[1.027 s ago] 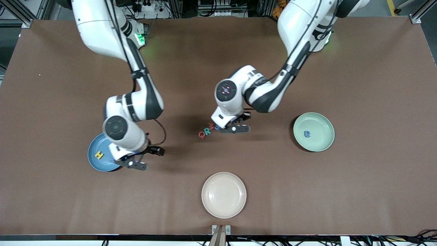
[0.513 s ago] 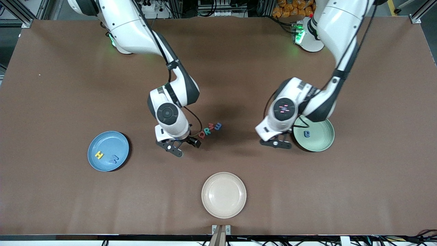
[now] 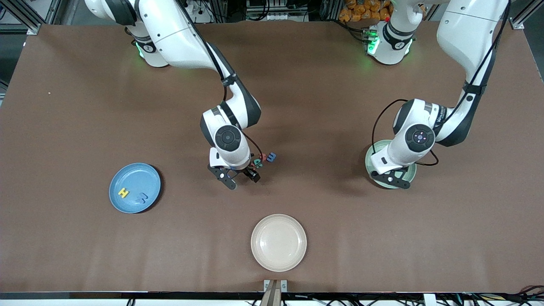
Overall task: Sort uppercase to blue plate, lowercase to green plate
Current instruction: 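Drop the h on the green plate while the right gripper reaches the O, then carry the pink O to the blue plate while the left gripper returns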
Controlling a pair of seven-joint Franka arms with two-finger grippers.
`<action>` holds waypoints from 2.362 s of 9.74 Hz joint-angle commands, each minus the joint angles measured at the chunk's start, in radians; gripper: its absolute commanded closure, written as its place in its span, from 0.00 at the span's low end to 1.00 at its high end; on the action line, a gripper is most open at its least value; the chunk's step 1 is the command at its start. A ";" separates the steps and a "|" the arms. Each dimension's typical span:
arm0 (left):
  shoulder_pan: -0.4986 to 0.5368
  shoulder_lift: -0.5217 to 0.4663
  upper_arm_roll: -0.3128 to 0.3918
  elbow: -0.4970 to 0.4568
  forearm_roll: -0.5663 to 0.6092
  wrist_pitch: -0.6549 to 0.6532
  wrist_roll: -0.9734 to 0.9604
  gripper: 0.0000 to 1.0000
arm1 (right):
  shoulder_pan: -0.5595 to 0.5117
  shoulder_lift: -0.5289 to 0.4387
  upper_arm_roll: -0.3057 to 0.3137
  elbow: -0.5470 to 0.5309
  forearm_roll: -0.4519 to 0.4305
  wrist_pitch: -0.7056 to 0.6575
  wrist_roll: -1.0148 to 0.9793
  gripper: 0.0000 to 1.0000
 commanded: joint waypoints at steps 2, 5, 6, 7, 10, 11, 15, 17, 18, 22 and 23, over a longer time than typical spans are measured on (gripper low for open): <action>0.102 -0.027 -0.012 -0.163 0.142 0.224 0.019 1.00 | 0.027 0.027 -0.001 0.021 0.012 0.019 0.094 0.00; 0.129 -0.034 -0.012 -0.178 0.159 0.225 0.038 0.93 | 0.041 0.039 -0.001 0.019 0.012 0.029 0.144 0.00; 0.129 -0.028 -0.014 -0.175 0.158 0.225 0.021 0.01 | 0.045 0.039 -0.001 0.018 0.012 0.031 0.148 0.00; 0.127 -0.030 -0.020 -0.169 0.155 0.225 0.020 0.23 | 0.047 0.040 -0.001 0.018 0.010 0.031 0.148 0.00; 0.112 -0.025 -0.113 -0.130 0.139 0.196 -0.170 0.15 | 0.041 0.040 -0.001 0.010 0.010 0.031 0.150 0.00; 0.110 -0.027 -0.152 -0.079 0.139 0.117 -0.203 0.14 | 0.038 0.039 -0.002 0.010 0.010 0.031 0.151 0.00; 0.054 0.018 -0.235 0.130 0.061 -0.125 -0.354 0.00 | 0.039 0.039 -0.002 0.010 0.009 0.031 0.151 0.78; -0.030 0.125 -0.235 0.252 0.063 -0.125 -0.503 0.00 | 0.045 0.039 -0.002 0.010 0.007 0.031 0.156 1.00; -0.055 0.169 -0.233 0.304 0.063 -0.125 -0.537 0.00 | 0.045 0.037 -0.004 0.012 0.002 0.031 0.155 1.00; -0.194 0.256 -0.188 0.424 0.070 -0.127 -0.647 0.00 | 0.019 0.019 -0.031 0.031 -0.025 0.022 0.130 1.00; -0.224 0.263 -0.178 0.429 0.069 -0.125 -0.701 0.00 | 0.007 0.013 -0.060 0.044 -0.031 0.013 0.086 1.00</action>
